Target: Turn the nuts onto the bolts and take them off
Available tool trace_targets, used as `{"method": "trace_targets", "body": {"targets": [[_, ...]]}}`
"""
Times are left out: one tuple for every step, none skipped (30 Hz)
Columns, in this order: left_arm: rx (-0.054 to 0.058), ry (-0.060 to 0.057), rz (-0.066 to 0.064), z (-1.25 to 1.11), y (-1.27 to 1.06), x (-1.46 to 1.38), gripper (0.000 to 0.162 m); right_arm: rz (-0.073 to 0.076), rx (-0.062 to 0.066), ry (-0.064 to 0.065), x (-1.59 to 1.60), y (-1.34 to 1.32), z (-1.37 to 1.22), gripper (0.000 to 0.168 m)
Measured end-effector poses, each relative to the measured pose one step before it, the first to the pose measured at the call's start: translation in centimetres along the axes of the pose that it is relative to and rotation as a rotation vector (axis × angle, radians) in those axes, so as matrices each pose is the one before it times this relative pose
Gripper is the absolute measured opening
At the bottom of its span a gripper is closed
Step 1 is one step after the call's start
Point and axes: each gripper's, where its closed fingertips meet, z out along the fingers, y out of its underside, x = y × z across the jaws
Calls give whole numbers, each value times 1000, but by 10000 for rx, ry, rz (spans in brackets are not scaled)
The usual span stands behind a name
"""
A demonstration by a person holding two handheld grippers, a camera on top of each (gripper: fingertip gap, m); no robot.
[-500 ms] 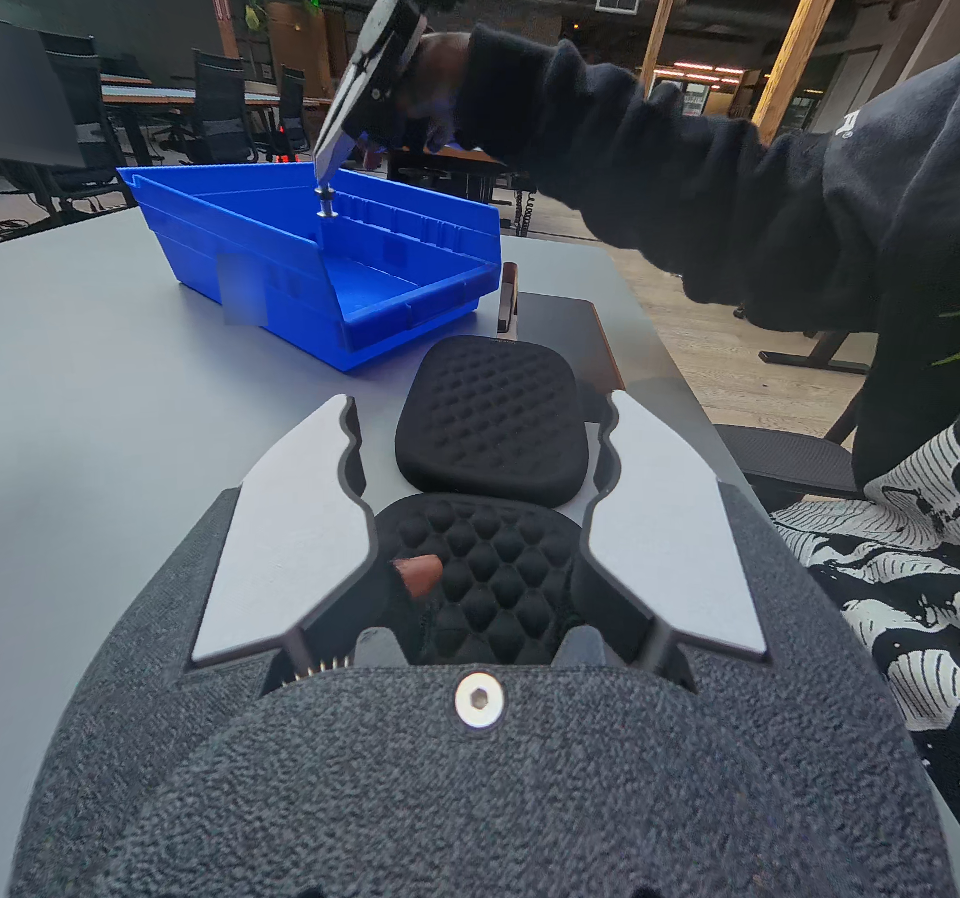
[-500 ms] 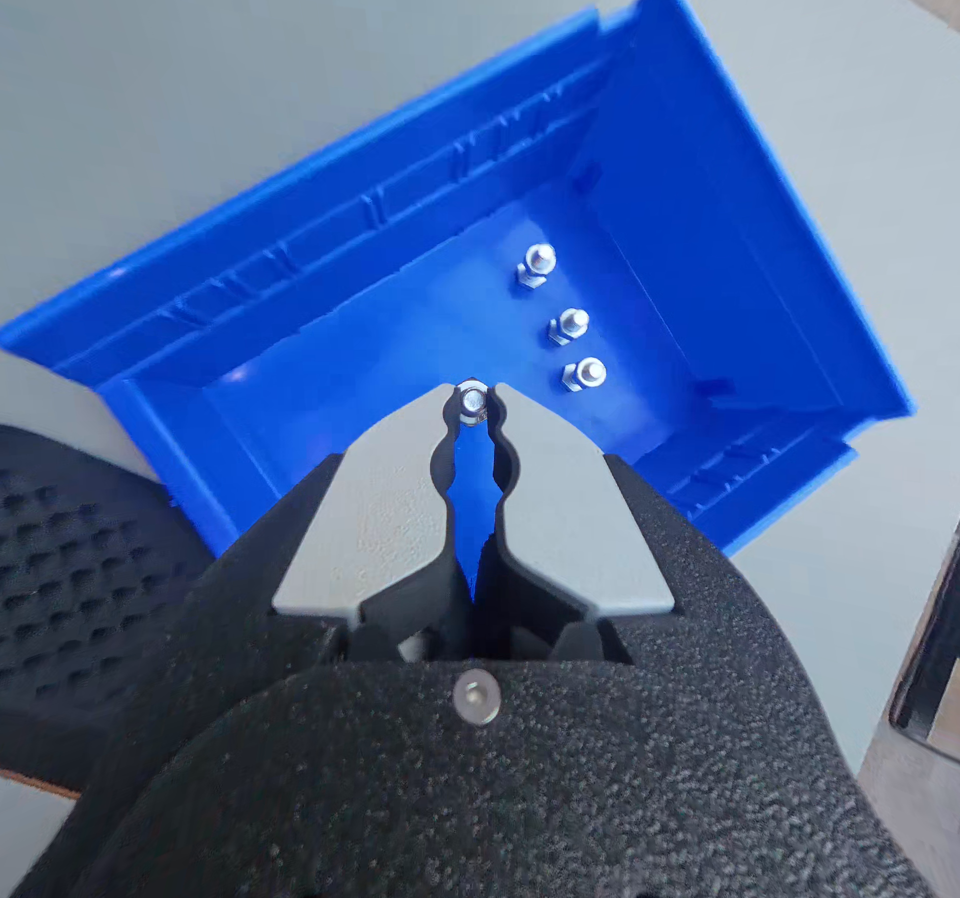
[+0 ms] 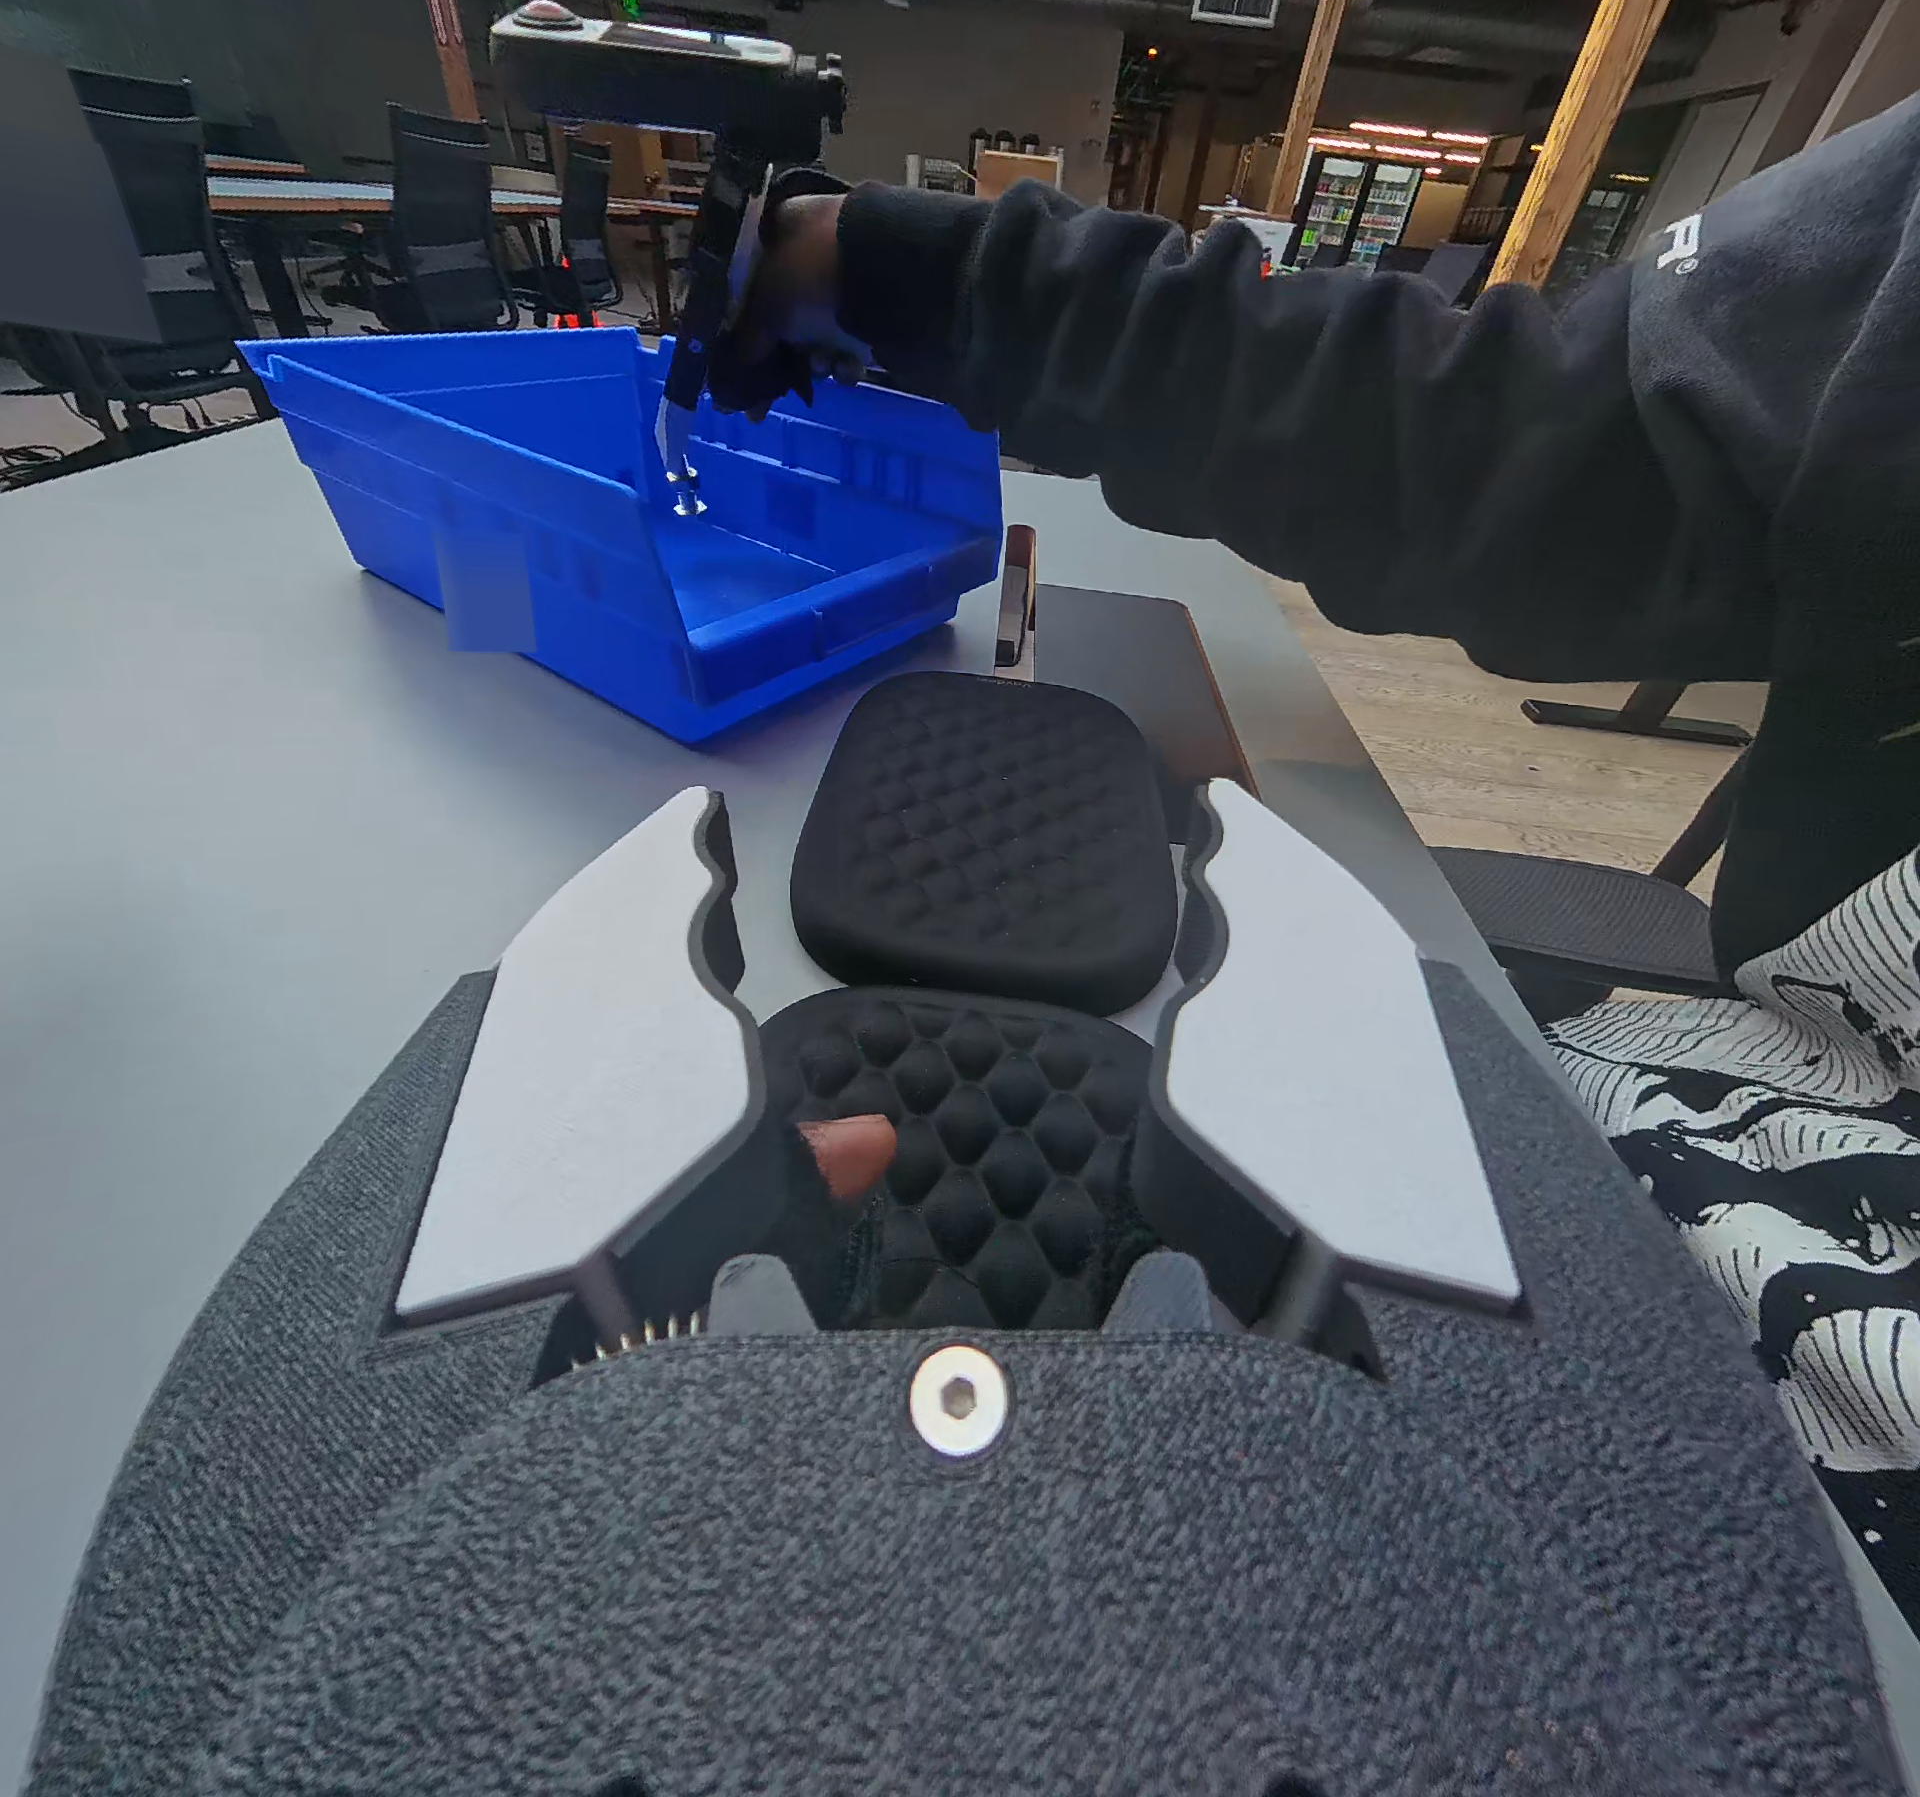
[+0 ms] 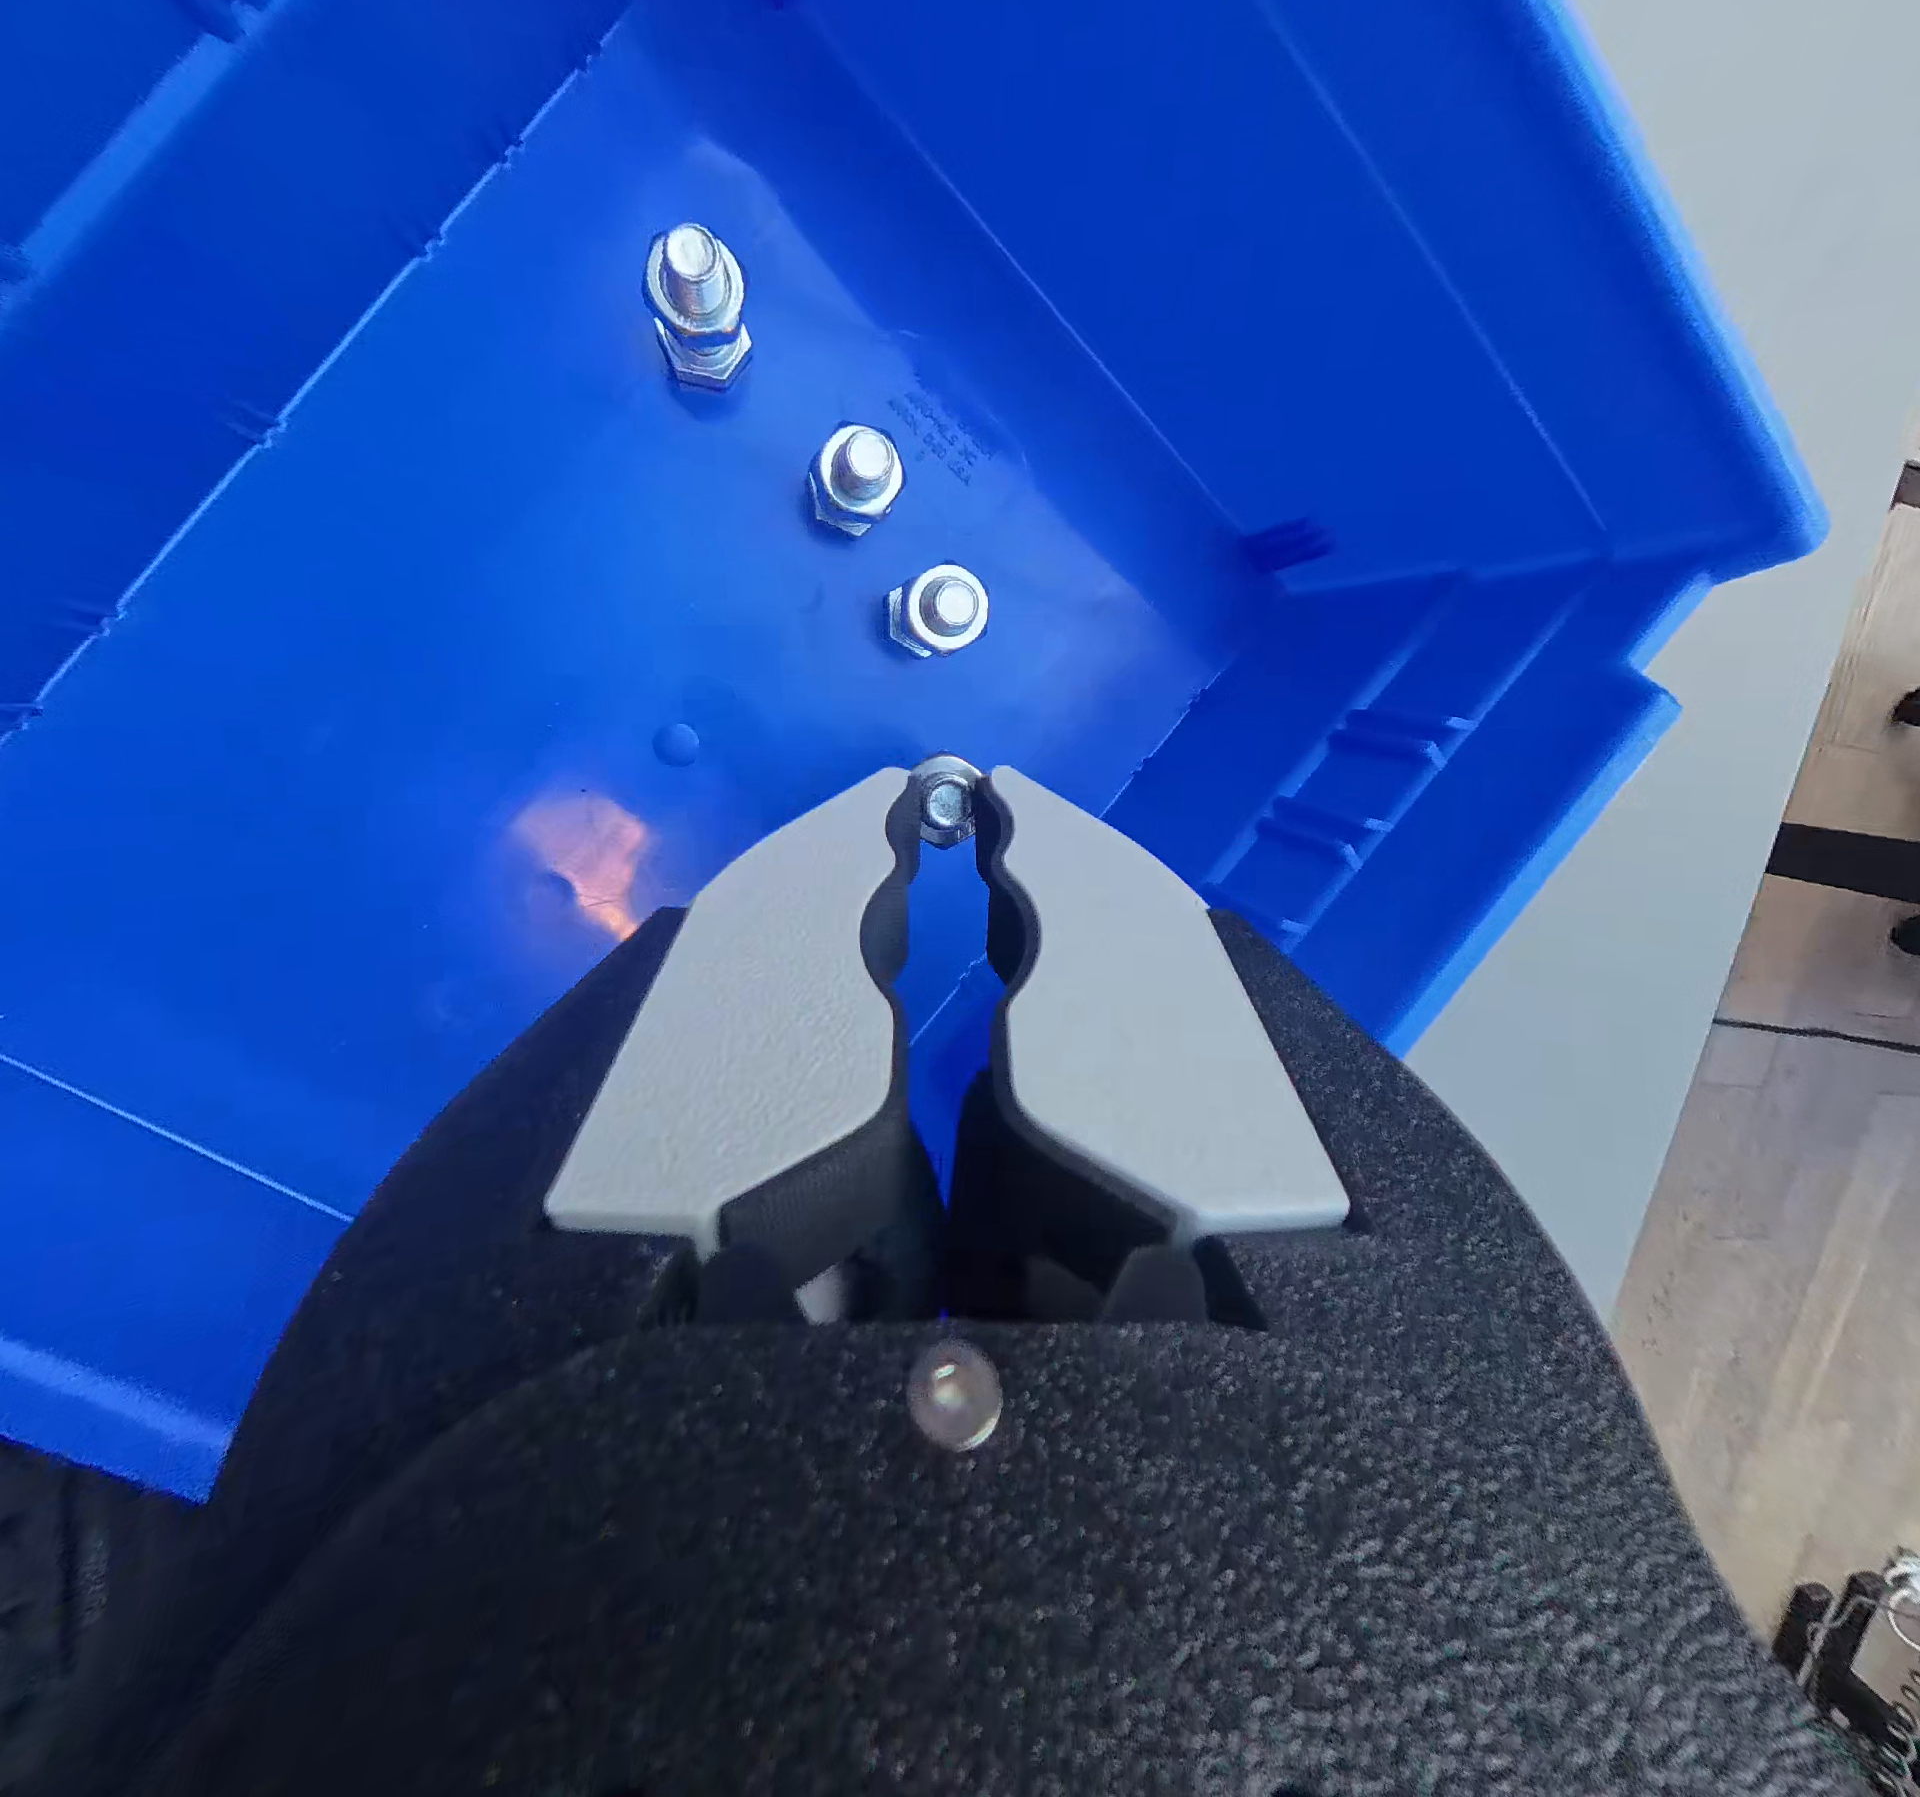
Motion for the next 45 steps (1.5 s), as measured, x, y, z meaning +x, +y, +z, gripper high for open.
{"method": "trace_targets", "body": {"targets": [[-2,-11,12,14,-7,-7,83,25,-146,11,-73,77,275,9],[-6,-6,6,4,19,5,83,55,-96,-25,-95,30,281,9],[0,3,1,-1,-10,4,83,95,-72,-2,-26,23,273,9],[14,-11,0,-12,-17,-16,83,65,-105,15,25,76,268,9],[3,-5,4,-7,-3,-5,83,53,-95,46,79,93,243,9],[-5,5,6,0,8,11,83,30,-106,48,97,98,171,9],[4,-4,4,6,-14,2,83,13,-58,49,78,33,77,9],[-9,0,13,10,12,6,83,6,-29,18,23,-1,4,9],[-18,2,16,8,24,15,82,1,12,-26,-42,-54,-25,9],[-5,-2,13,16,-3,13,82,3,11,-29,-38,-42,-15,9],[-15,11,14,18,10,25,82,19,-18,14,36,21,19,9],[-26,9,15,12,43,20,82,19,-13,38,74,28,41,9],[-4,0,7,14,5,9,82,11,-42,9,32,65,50,9],[5,-9,-3,0,-7,-19,82,-11,-44,-28,-34,66,51,9],[0,-4,-5,-13,0,-8,82,3,-57,-12,-14,69,37,9],[18,-10,-8,-13,-23,-18,81,-8,-60,-3,-14,53,14,9],[17,-8,-14,-8,-23,-25,81,-3,-11,2,-7,-35,-7,9],[-6,0,-9,1,7,-7,81,-2,-7,5,-3,-44,-13,9],[-2,2,4,-1,3,0,81,-16,-20,-13,-32,-4,9,9],[10,-8,2,-2,-12,-7,81,-4,-35,-3,-20,28,18,9],[-3,-6,-6,3,3,-17,81,-2,-41,8,9,47,36,10],[2,-3,-9,-2,7,-7,81,11,-46,22,25,84,36,9],[19,-9,-17,-11,-26,-33,81,8,-66,27,40,91,51,9],[14,-2,-24,-18,-20,-29,81,7,-75,15,21,93,46,9],[3,5,-16,-9,-6,-10,81,-17,-16,36,32,-22,3,9],[9,1,-4,-6,-12,-1,81,-21,-6,0,-30,-30,4,9],[-1,1,7,2,-8,6,81,-20,-23,27,11,-7,4,10],[-11,1,15,13,15,14,81,-18,-19,35,33,18,24,10],[-6,-2,18,7,-1,13,81,17,-7,8,17,16,10,10],[-5,-2,13,4,8,6,81,6,-29,4,21,38,17,10],[-6,7,9,2,-1,22,81,-14,-28,14,29,29,4,10],[2,5,9,-4,-1,13,80,-1,-10,18,31,1,-2,10],[4,0,13,9,-14,10,80,6,3,18,31,-20,-12,13],[-7,-3,13,2,0,6,80,5,17,17,27,-29,-16,15],[-4,2,11,1,5,4,80,2,42,-26,-31,-58,-43,16],[0,1,4,4,1,7,80,3,42,-8,-12,-41,-81,18],[-2,-3,-1,-1,2,-3,80,-3,42,58,88,-15,-150,21],[2,1,-1,-3,-3,-7,80,-6,114,107,154,-59,-298,26],[8,-2,-2,-8,-19,-7,80,-8,235,92,119,-165,-521,30],[1,5,8,-6,-9,15,80,-51,412,1,-60,-330,-771,35],[-5,3,15,3,-2,13,80,-104,570,-94,-256,-430,-1011,39],[-6,-15,11,3,8,-9,80,-144,623,-196,-502,-436,-1243,44],[-35,-29,23,-23,-2,-10,79,-193,693,-441,-1049,-473,-1545,52],[-74,-44,103,-52,47,22,77,-304,849,-591,-1541,-662,-1771,56],[-93,-62,132,-26,47,5,76,-422,932,-506,-1686,-749,-1801,57]]}}
